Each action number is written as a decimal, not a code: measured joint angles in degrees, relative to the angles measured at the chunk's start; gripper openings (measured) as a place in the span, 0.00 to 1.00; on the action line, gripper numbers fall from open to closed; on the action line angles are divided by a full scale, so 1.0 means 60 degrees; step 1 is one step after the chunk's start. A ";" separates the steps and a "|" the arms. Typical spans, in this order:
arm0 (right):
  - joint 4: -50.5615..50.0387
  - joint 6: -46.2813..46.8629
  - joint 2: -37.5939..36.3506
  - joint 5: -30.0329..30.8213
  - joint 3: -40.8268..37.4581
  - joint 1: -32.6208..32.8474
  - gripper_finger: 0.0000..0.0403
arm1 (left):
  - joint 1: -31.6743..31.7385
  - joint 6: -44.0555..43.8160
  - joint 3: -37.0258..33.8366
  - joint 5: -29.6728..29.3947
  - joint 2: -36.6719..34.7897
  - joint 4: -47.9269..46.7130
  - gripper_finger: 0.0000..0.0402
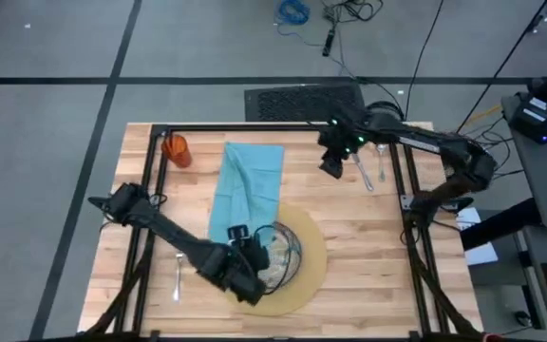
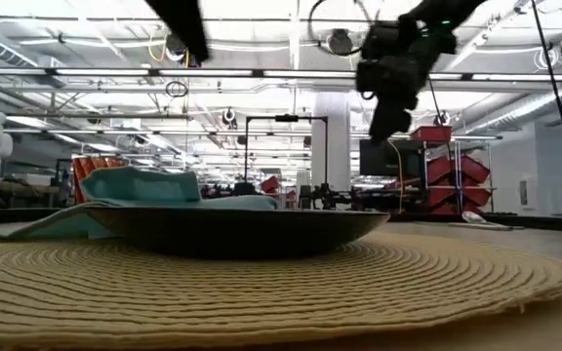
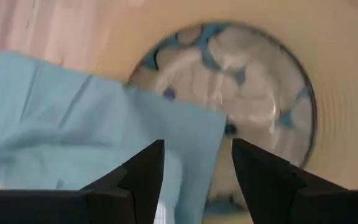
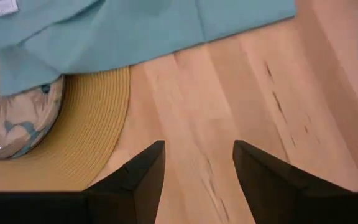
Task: Set table place
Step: Fold the blue napkin
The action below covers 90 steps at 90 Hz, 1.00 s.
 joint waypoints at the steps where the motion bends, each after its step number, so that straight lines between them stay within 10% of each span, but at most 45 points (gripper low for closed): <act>1: 0.0070 0.0009 -0.0085 -0.0006 -0.0106 0.0000 0.45 | -0.0009 -0.0065 -0.0034 -0.0020 -0.0003 0.0005 0.44; 90: 0.1178 -0.0112 -0.1203 0.0024 -0.1470 -0.0215 0.45 | 0.0482 -0.0429 -0.3037 -0.0164 0.0125 0.2759 0.44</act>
